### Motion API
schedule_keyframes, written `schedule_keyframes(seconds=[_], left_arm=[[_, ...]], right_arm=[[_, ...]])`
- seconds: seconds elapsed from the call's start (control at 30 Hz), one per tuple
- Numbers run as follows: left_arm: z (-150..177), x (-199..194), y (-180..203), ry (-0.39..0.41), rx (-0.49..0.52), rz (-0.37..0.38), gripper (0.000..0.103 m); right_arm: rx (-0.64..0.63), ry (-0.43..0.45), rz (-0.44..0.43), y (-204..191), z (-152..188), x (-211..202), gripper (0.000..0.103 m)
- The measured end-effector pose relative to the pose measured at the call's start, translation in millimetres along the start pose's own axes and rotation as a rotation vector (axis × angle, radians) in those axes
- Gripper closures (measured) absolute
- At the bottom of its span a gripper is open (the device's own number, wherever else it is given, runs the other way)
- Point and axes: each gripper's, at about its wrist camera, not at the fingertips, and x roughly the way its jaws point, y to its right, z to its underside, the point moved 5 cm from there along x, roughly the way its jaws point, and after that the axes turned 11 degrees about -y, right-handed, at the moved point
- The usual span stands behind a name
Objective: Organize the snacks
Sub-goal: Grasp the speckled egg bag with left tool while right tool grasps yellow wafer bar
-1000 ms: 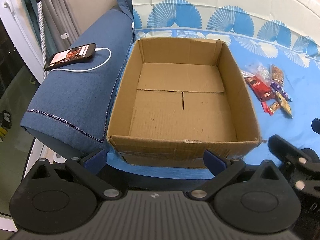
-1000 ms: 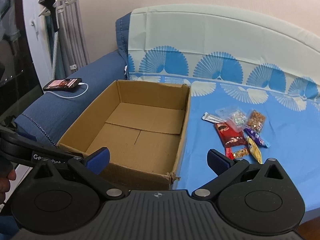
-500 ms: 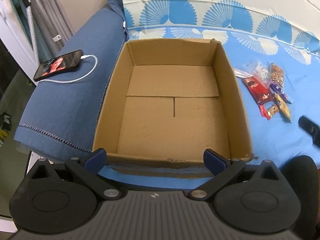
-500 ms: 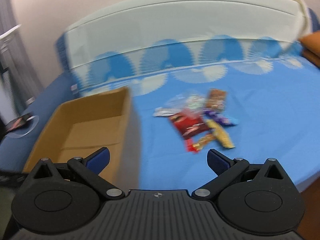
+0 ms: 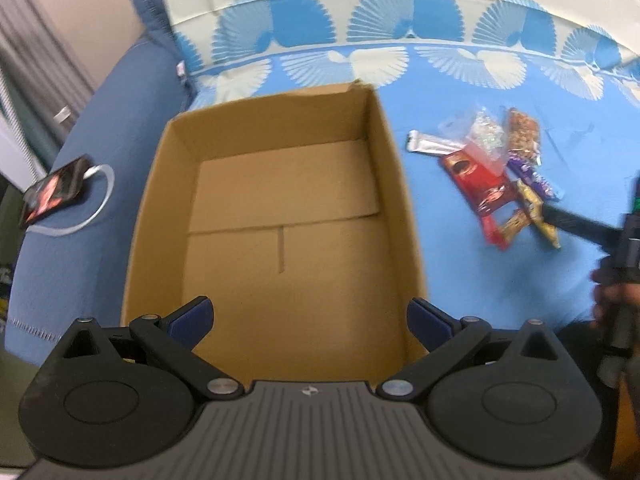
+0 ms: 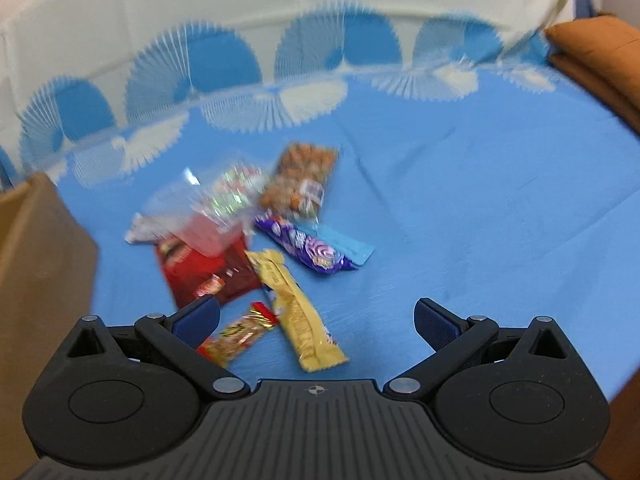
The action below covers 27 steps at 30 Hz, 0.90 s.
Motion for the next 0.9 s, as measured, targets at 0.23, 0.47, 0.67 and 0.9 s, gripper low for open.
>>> schedule_keyframes(seconds=[0.23,0.47,0.67,0.9], left_arm=[[-75,2,64,0.045,0.108,0.038,0.000],[-167,31,165,0.112,0.266,0.128,0.000],[-223,101,265,0.014,0.400,0.174,0.000],[-253,178,327,-0.078,0.479,0.119,0.000]], right_arm=[[-0.035,-0.021,0.026,1,-8,44,0.005],[0.030,0.008,-0.040,42,-19,32,0.068],[0.174,0.051,0.063,119,-27,11,0.069],[0.212,0.071,-0.001,159,-28,13,0.044]])
